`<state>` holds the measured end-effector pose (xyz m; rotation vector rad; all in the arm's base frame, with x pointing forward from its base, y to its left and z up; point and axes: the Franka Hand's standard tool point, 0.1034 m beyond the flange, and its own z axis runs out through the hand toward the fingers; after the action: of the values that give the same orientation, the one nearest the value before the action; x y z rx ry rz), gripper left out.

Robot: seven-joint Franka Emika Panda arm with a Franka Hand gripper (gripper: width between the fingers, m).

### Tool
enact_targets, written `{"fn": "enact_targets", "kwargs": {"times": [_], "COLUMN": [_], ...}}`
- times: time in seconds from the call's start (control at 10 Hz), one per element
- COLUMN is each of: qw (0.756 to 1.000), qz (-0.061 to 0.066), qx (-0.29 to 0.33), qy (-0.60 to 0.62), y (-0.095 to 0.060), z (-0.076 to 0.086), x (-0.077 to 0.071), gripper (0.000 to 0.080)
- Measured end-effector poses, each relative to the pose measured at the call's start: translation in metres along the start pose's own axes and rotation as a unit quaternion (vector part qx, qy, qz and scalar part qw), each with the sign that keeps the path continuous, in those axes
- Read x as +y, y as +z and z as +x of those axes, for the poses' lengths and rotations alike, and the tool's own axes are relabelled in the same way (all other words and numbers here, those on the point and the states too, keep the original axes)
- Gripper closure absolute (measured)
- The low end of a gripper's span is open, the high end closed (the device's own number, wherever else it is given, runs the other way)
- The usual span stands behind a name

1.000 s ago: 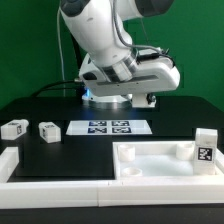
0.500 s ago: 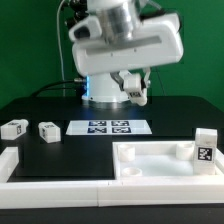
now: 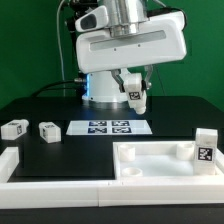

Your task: Assemble square table

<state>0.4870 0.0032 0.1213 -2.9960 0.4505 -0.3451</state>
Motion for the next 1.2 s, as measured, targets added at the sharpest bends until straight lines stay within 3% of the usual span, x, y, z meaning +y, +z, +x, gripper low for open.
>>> {"fn": "enact_targets", "kwargs": {"times": [0.1, 0.2, 0.3, 0.4, 0.5, 0.7, 0.8, 0.9, 1.1, 1.2], "qw": [1.000, 0.998, 0.997, 0.995, 0.989, 0.989, 0.985, 0.986, 0.978, 0.979], "qz": [-0.001, 0.003, 0.008, 0.010, 0.001, 0.000, -0.008, -0.016, -0.027, -0.025], "qx": [0.013, 0.053, 0.073, 0.097, 0.145, 0.144, 0.161, 0.148, 0.168, 0.168], "qy": [-0.015, -0.027, -0.028, -0.025, -0.031, -0.035, -0.058, -0.081, -0.118, -0.116], "y": [-0.003, -0.017, -0.026, -0.032, -0.030, -0.025, -0.010, 0.005, 0.009, 0.011], "z": [0.015, 0.051, 0.070, 0.079, 0.077, 0.072, 0.062, 0.068, 0.115, 0.123], "x": [0.001, -0.009, -0.023, -0.026, -0.020, -0.021, -0.028, -0.030, -0.026, -0.027], "gripper": [0.0512, 0.0512, 0.0512, 0.0512, 0.0512, 0.0512, 0.0512, 0.0512, 0.0512, 0.0512]}}
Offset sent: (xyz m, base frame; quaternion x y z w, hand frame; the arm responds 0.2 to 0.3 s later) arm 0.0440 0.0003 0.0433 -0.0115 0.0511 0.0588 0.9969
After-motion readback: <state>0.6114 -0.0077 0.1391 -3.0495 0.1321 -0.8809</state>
